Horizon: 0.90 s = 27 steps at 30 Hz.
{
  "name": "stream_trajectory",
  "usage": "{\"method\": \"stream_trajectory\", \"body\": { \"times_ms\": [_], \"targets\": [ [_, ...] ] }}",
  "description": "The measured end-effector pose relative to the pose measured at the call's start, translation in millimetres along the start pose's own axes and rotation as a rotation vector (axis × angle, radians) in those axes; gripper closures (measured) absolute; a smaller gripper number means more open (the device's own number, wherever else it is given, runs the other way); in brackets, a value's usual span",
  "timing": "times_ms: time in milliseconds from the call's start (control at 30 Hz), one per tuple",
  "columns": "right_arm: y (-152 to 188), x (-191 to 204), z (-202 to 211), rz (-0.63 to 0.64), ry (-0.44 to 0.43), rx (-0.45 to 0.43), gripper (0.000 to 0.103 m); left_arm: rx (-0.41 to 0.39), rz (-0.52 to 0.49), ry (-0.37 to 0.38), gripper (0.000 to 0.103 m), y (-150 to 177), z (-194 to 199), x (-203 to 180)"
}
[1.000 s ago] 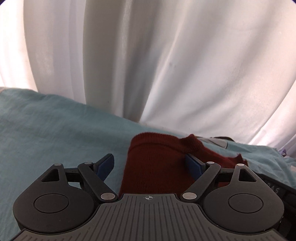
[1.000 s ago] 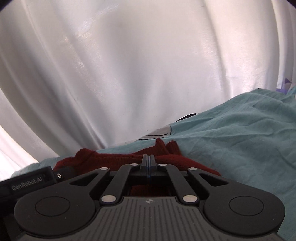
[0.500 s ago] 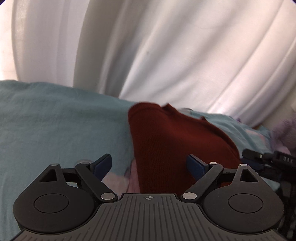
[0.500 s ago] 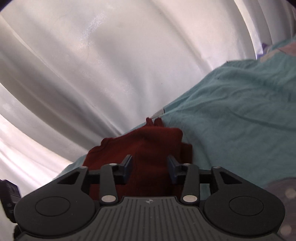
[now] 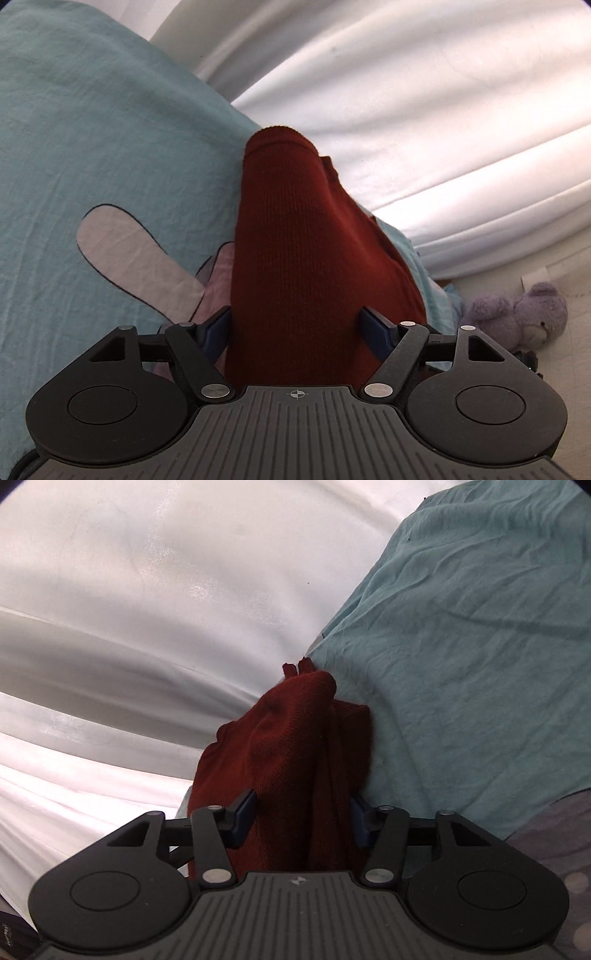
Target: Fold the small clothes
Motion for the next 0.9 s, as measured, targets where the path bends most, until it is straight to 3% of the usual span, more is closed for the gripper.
{"method": "stream_trajectory", "body": {
  "times_ms": [100,267,467,600,733,800,833,900],
  "targets": [
    [4,2,-14,0.009,-0.008,0.013,0.059,-0.011,0.005,-0.002,0.031,-1,-4,-2],
    [14,23,-29,0.088,0.055,-0.008,0.066,-0.043,-0.008,-0.023,0.052,2,7,-2],
    [42,82,-38,0.198,0.029,0.053,0.070,-0.114,-0.108,-0.014,0.054,14,65,-29],
    [80,112,-54,0.200,-0.031,0.150,0.071,-0.183,-0.184,-0.127,0.053,29,123,-23],
    [117,119,-70,0.178,-0.053,0.225,0.071,-0.187,-0.156,-0.243,0.048,50,153,18],
    [130,113,-76,0.177,0.003,0.247,0.067,-0.167,-0.152,-0.344,0.046,58,151,45],
    [132,111,-77,0.198,0.060,0.235,0.060,-0.180,-0.157,-0.418,0.048,59,153,58],
    [126,112,-60,0.300,0.186,0.176,0.058,-0.253,-0.176,-0.514,0.048,56,164,73]
  ]
}}
Point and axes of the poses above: each gripper's, at about its wrist camera, not at the fingertips, and z roughly against the way its jaws point, x to its left, y to its underside, the point moved 9 cm from there along -z, roughly the way its jaws point, and after that the axes turned 9 degrees about -y, right-handed, at the moved point
